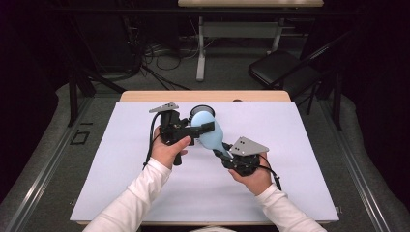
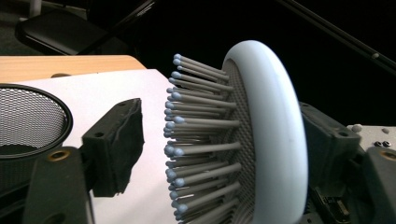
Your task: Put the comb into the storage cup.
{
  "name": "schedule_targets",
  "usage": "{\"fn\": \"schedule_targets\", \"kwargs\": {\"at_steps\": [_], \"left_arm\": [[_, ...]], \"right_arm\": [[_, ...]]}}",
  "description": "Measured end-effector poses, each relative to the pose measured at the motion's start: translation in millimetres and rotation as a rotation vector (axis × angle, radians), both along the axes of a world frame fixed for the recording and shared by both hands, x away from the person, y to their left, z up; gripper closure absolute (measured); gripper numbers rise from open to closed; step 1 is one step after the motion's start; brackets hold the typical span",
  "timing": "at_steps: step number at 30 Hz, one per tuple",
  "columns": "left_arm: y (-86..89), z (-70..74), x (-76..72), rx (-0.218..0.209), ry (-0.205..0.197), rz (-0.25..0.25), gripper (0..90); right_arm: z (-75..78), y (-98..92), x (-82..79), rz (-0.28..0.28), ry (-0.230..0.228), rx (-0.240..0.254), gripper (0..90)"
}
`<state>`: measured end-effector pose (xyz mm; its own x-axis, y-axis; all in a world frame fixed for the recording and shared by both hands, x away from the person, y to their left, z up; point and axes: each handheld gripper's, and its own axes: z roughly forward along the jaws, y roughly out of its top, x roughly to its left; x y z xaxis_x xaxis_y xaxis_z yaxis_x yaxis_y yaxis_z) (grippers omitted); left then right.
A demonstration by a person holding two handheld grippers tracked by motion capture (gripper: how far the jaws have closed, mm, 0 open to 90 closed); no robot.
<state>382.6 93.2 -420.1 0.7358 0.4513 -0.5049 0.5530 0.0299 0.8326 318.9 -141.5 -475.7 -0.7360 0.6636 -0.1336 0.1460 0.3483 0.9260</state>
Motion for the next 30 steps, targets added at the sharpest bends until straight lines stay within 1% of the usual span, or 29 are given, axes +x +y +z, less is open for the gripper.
{"fn": "schedule_targets", "kwargs": {"at_steps": [4,6,9,10,12,16,22,25,30], "left_arm": [[0.3,-0.9,0.2,-0.014,0.013,-0.016,27.1],[0.5,-0.9,0.1,-0.024,0.013,-0.031,32.3],[0.1,-0.7,-0.6,-0.025,0.006,-0.043,32.3],[-0.1,-0.8,-0.7,-0.026,0.009,-0.045,32.3],[-0.1,-1.1,-0.9,-0.024,0.011,-0.044,32.1],[0.4,-1.8,-0.7,-0.036,0.022,-0.042,32.4],[2.2,-2.1,0.4,-0.047,0.041,-0.042,34.9],[2.8,-2.5,1.0,-0.049,0.045,-0.042,35.3],[3.3,-2.8,1.0,-0.048,0.050,-0.038,38.6]], "right_arm": [[-0.8,0.4,0.4,0.003,0.003,-0.001,69.4],[-1.1,0.6,0.3,0.003,0.005,-0.001,69.4],[-1.4,0.7,0.6,0.002,0.005,0.000,69.4],[-1.5,0.7,0.6,0.003,0.006,0.000,69.4],[-1.7,0.6,0.7,0.004,0.008,-0.003,69.4],[-2.1,0.6,0.9,0.003,0.008,-0.004,69.4],[-2.4,0.3,1.3,0.003,0.007,-0.003,69.4],[-2.9,0.6,1.5,0.003,0.007,-0.005,69.4],[-3.3,0.7,1.2,0.003,0.008,-0.007,69.4]]}}
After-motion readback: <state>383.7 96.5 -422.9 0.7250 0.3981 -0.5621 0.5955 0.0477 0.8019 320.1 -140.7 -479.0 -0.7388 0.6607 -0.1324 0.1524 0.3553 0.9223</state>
